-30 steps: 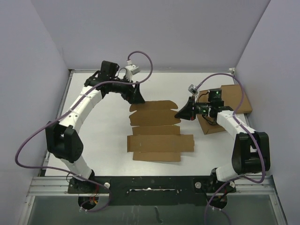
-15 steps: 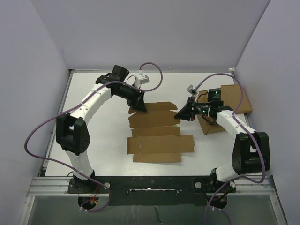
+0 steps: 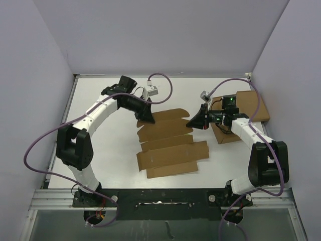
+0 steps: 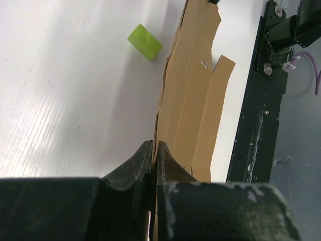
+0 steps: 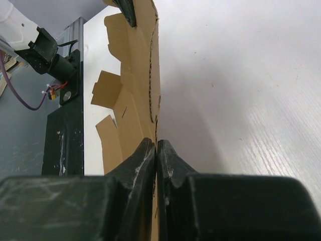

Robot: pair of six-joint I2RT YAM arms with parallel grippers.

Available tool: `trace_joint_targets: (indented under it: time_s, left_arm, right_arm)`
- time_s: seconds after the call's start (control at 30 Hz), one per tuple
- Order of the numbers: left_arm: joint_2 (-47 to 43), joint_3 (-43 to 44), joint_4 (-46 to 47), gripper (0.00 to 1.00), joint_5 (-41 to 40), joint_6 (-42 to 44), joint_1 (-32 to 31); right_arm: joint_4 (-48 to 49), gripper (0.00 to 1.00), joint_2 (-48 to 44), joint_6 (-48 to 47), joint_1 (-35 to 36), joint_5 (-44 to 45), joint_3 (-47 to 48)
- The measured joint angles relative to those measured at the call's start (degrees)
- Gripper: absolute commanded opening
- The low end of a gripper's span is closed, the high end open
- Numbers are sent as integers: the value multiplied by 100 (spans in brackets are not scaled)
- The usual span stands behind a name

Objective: Fold the paper box

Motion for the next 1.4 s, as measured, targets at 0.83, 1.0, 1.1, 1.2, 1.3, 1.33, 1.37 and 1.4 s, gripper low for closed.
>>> trace_joint_targets:
  time_s: [0.83, 1.0, 1.1, 1.2, 1.3, 1.33, 1.37, 1.4]
  left_arm:
    - [-3497, -3423, 2505, 0, -415, -11, 267]
    - [-3499, -3491, 2675, 0, -306, 0, 271]
    - [-3499, -3501, 2736, 0, -275, -15, 271]
    - [-3499, -3501, 2789, 0, -249, -39, 271]
    - [-3499, -3512, 2813, 0, -214, -55, 271]
    - [-3499, -3521, 2824, 0, -203, -61, 271]
    - [-3499, -3526, 2828, 0, -192, -63, 273]
    - [-3499, -3530, 2839, 0, -190, -66, 271]
  right_arm:
    - [-1513, 23, -203, -1598, -417, 295, 621]
    - [-1355, 13, -138, -1569, -435, 514, 614]
    - [-1246, 12, -125, -1648, -413, 485, 511]
    - [-1215, 12, -122, -1829, -326, 470, 363]
    - [-1224, 12, -122, -2041, -181, 461, 284]
    - [-1224, 12, -122, -2107, -127, 457, 271]
    - [-1224, 12, -122, -2170, -74, 452, 262]
    - [-1217, 12, -122, -2221, -37, 452, 254]
